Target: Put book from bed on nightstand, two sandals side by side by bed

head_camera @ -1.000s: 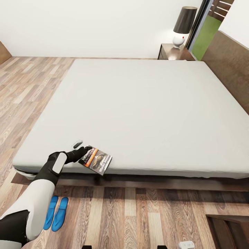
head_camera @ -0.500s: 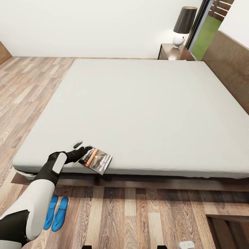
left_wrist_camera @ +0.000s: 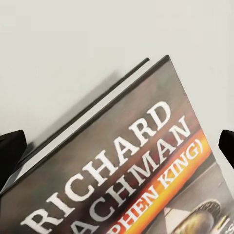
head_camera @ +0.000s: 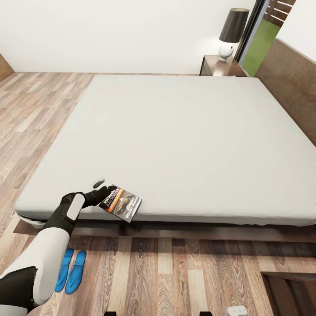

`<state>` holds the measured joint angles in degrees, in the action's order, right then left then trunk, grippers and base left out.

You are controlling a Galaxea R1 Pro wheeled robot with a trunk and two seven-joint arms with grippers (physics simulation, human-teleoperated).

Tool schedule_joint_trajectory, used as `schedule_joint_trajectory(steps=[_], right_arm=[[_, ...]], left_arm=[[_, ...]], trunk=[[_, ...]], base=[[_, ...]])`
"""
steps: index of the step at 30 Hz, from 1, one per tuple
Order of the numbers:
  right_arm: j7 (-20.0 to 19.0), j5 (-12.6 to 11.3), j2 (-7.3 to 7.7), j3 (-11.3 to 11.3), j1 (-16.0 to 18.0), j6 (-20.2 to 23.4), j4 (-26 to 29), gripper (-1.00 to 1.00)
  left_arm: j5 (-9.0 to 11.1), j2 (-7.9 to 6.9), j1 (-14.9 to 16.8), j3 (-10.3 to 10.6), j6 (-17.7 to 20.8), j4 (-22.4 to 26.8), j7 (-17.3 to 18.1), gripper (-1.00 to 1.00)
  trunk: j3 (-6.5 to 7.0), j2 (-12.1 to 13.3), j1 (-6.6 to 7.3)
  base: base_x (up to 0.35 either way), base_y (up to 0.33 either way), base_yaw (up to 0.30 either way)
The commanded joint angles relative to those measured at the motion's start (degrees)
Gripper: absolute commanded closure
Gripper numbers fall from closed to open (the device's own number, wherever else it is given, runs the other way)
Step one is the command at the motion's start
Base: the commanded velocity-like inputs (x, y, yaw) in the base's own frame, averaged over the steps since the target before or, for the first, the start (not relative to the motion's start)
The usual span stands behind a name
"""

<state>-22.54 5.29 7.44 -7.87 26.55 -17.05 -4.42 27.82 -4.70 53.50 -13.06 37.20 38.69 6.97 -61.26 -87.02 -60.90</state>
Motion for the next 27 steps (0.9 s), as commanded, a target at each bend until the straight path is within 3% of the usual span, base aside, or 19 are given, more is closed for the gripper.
schedule_joint_trajectory(steps=[1,27], right_arm=[[-0.1,0.5,0.07,-0.5,0.1,-0.4,-0.3,-1.0],[-0.1,0.5,0.12,-0.5,0.1,-0.5,-0.3,-1.0]], left_arm=[[0.0,0.04,0.0,-0.2,0.4,0.0,0.2,-1.0],[0.0,0.04,0.0,-0.3,-0.6,0.0,0.1,-1.0]], trunk=[[-0.03,0.0,0.0],[-0.03,0.0,0.0]], base=[[0.0,0.0,0.0],[0.0,0.0,0.0]])
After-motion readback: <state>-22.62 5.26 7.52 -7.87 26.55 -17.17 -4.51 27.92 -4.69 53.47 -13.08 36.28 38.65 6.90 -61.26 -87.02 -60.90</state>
